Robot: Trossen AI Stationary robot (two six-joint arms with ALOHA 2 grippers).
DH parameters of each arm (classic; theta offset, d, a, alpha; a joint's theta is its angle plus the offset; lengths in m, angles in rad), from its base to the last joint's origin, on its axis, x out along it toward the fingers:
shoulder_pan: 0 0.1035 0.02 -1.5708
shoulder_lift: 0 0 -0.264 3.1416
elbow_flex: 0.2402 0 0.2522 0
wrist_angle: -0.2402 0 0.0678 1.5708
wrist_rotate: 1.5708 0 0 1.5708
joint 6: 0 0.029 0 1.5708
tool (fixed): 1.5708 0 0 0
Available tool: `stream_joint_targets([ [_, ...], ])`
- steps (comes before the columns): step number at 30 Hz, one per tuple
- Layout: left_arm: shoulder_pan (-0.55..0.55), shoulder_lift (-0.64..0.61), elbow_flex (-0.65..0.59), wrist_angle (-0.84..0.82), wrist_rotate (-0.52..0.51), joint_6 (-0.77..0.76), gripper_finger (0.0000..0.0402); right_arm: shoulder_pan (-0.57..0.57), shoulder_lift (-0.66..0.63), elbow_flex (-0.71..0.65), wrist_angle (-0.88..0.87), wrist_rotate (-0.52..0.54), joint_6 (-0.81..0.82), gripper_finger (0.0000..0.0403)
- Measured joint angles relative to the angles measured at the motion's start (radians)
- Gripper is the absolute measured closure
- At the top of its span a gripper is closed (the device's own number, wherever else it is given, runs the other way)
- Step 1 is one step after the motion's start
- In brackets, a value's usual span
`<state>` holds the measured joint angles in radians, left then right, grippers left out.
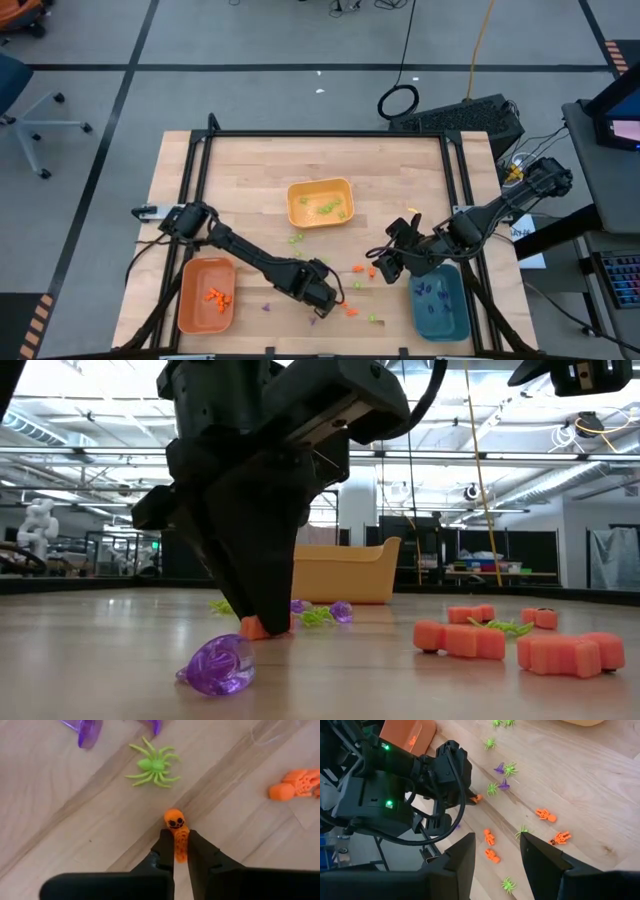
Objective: Sort Halloween decoration
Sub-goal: Put the orange skeleton toy into the orange bin
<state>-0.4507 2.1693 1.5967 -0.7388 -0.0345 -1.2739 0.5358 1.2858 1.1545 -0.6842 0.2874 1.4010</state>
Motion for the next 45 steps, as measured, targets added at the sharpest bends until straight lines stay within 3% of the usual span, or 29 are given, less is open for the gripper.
stream_joint_targets([
  [12,-0.001,-0.153,-0.002,-0.033,0.028,0.031,0.0383,0.0,0.0,0.0,-0.001,0.0,-0.011,0.0261],
  [32,-0.01,-0.589,-0.001,-0.109,-0.188,0.142,0.0383,0.0,0.0,0.0,-0.001,0.004,-0.062,0.0261],
  [45,-0.036,-0.774,-0.001,-0.075,-0.2,0.416,0.0383,0.0,0.0,0.0,0.0,0.03,-0.083,0.0261],
])
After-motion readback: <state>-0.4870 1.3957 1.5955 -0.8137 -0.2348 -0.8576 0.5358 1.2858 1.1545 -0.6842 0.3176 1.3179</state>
